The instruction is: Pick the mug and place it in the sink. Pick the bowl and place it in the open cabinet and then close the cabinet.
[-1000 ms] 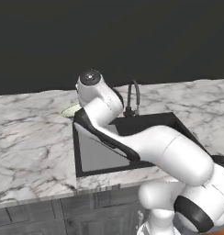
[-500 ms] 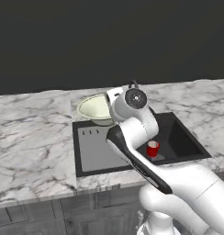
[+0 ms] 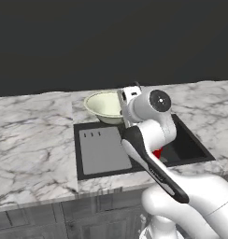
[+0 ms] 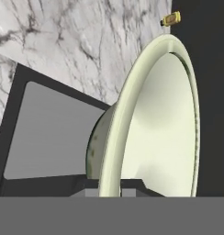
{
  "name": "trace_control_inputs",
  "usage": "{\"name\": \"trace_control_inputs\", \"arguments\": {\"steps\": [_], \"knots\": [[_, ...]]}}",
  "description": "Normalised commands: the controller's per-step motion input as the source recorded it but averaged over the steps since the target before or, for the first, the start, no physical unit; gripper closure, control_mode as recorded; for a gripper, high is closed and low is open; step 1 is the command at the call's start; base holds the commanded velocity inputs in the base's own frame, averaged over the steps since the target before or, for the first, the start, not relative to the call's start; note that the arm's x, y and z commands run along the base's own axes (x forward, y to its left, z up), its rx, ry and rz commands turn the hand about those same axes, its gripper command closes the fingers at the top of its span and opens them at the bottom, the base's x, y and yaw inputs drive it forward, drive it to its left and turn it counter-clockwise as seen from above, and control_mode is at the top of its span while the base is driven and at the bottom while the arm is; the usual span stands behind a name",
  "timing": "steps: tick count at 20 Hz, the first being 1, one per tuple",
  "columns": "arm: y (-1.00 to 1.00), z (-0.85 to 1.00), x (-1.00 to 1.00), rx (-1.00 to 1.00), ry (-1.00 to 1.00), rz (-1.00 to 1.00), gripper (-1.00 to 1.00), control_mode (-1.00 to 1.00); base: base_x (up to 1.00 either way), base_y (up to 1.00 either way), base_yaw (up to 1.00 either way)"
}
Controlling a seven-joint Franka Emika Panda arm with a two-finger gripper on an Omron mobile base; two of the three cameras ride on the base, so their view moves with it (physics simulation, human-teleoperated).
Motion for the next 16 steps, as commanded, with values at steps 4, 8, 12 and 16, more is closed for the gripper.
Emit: {"name": "trace_control_inputs", "arguments": {"steps": [4, 8, 12, 16], "knots": [[-0.06, 0.29, -0.17, 0.03, 0.00, -0.03, 1.00, -1.00, 0.00, 0.00, 0.00], [-0.27, 0.16, -0.25, 0.00, 0.00, -0.09, 1.00, -1.00, 0.00, 0.00, 0.00], [-0.34, 0.03, -0.28, 0.01, 0.02, -0.12, 1.00, -1.00, 0.00, 0.00, 0.00], [0.00, 0.00, 0.00, 0.00, 0.00, 0.00, 1.00, 1.00, -0.38, -0.41, -0.18]]}}
